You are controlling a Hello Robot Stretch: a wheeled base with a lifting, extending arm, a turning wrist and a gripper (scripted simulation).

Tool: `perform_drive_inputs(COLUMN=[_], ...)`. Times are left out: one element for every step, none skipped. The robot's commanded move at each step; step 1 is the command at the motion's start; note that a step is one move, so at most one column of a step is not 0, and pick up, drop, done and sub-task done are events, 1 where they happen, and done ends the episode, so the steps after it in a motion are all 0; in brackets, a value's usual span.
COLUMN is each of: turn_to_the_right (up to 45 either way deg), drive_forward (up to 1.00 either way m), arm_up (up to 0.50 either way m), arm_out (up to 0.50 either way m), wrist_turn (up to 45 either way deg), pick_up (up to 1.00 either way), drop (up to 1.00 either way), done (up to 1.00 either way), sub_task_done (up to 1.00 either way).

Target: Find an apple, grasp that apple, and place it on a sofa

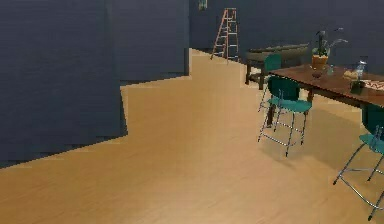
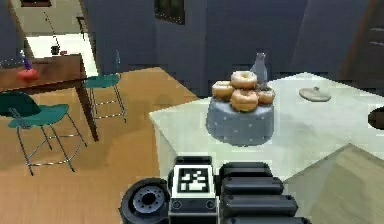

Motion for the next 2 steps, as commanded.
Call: perform_drive_inputs(turn_to_the_right=[45.0, 15.0], drive_forward=[0.0, 0.0], arm_up=[0.0, 0.0], arm_out=[0.0, 0.0], wrist_turn=[0.0, 0.0], pick_up=[0.0, 0.0], drop=[0.0, 0.0], done=[0.0, 0.0], sub_task_done=[0.0, 0.0])
